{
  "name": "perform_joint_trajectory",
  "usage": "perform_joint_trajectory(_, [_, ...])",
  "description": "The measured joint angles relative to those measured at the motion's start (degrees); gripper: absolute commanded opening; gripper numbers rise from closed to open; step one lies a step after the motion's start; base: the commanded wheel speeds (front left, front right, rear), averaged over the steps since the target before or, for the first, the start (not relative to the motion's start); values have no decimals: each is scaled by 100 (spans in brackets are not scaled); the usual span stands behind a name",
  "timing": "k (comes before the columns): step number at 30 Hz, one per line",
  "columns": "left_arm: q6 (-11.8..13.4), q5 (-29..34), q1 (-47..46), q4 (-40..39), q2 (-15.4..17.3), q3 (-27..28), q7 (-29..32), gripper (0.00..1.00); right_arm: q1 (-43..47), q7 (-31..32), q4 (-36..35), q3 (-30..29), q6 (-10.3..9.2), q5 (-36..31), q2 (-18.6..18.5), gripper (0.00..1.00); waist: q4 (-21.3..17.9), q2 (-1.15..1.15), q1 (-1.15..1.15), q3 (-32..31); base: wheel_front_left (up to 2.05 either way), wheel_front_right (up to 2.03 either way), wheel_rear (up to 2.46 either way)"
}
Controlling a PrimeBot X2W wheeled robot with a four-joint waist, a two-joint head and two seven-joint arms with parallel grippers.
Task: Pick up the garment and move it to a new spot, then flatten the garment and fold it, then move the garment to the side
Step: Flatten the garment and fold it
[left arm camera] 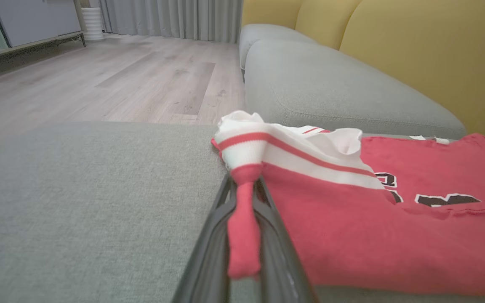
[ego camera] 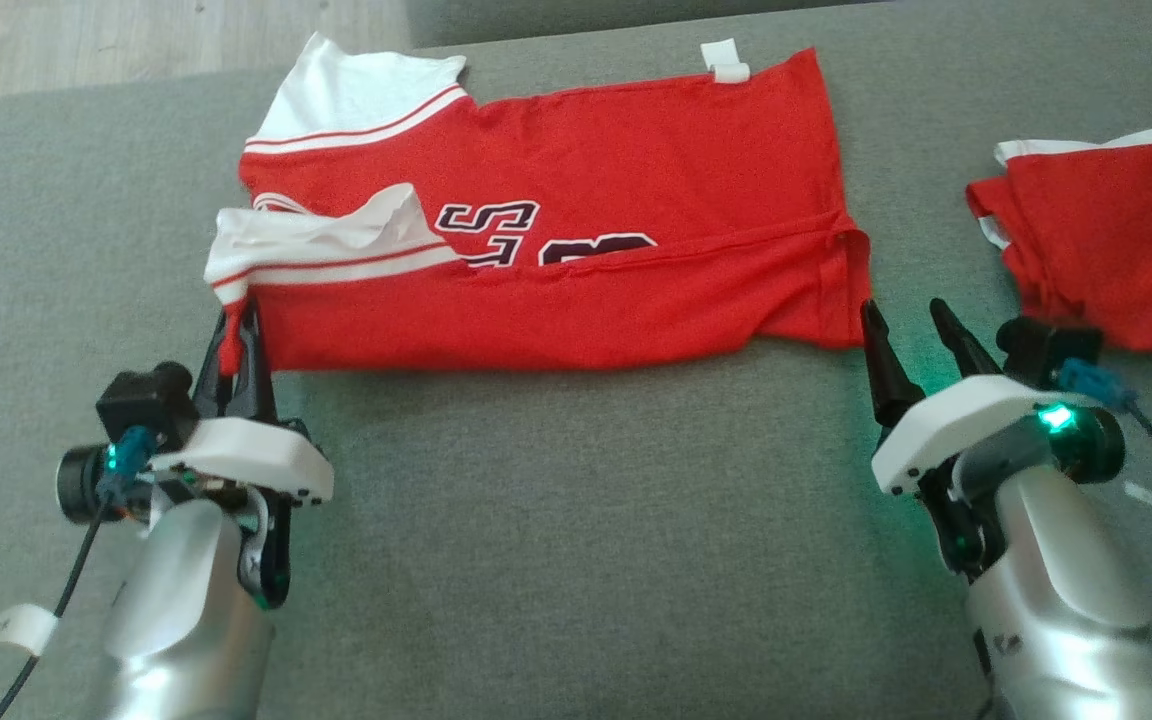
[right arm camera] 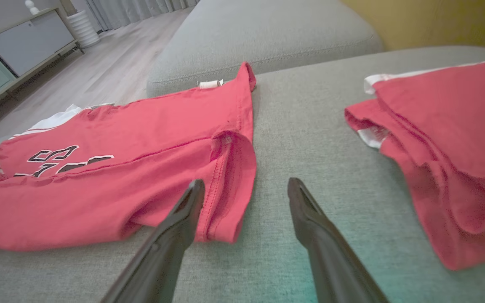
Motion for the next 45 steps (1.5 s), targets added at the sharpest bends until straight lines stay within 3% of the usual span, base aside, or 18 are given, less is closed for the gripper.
perform_joint_trajectory(9, [10, 36, 1, -549, 0, -30, -102, 0, -703, 526, 1081, 264, -1, 1088, -1, 100, 188, 0, 0, 121, 0, 0, 0])
perform_joint_trajectory(19, [55, 78, 4, -638, 0, -69, -145, 0, -1416, 571, 2107, 706, -1, 961, -51, 100, 326, 0, 0, 209, 0, 0, 0])
perform_joint_trajectory(20, [55, 78, 7, -633, 1, -79, -145, 0, -1461, 556, 2164, 784, -1, 882, -65, 38, 324, 0, -1, 207, 0, 0, 0])
perform_joint_trajectory(21, [54, 78, 9, -622, 1, -86, -145, 0, -1494, 497, 2216, 839, -1, 787, -73, 0, 320, 0, 0, 203, 0, 0, 0])
perform_joint_trajectory(28, [52, 10, 142, -494, 56, -66, -146, 0, -1533, -183, 2605, 788, -1, 167, -25, 0, 213, 0, 0, -1, 0, 0, 0])
perform_joint_trajectory(34, [48, -35, 493, -452, 125, -49, -146, 0, -1494, -261, 2588, 851, -1, 113, -34, 0, 151, 0, 0, -282, 0, 0, 0])
perform_joint_trajectory(40, [-4, -96, 989, -475, 178, -58, -138, 0, -954, 338, 2264, 1305, -1, 599, -129, 0, 103, 0, -1, -730, 0, 0, 0])
perform_joint_trajectory(45, [-5, -177, 1514, -664, 192, -140, 41, 0, -392, 1149, 1668, 1723, -1, 1203, -465, 0, 79, 0, -2, -1125, 0, 0, 0])
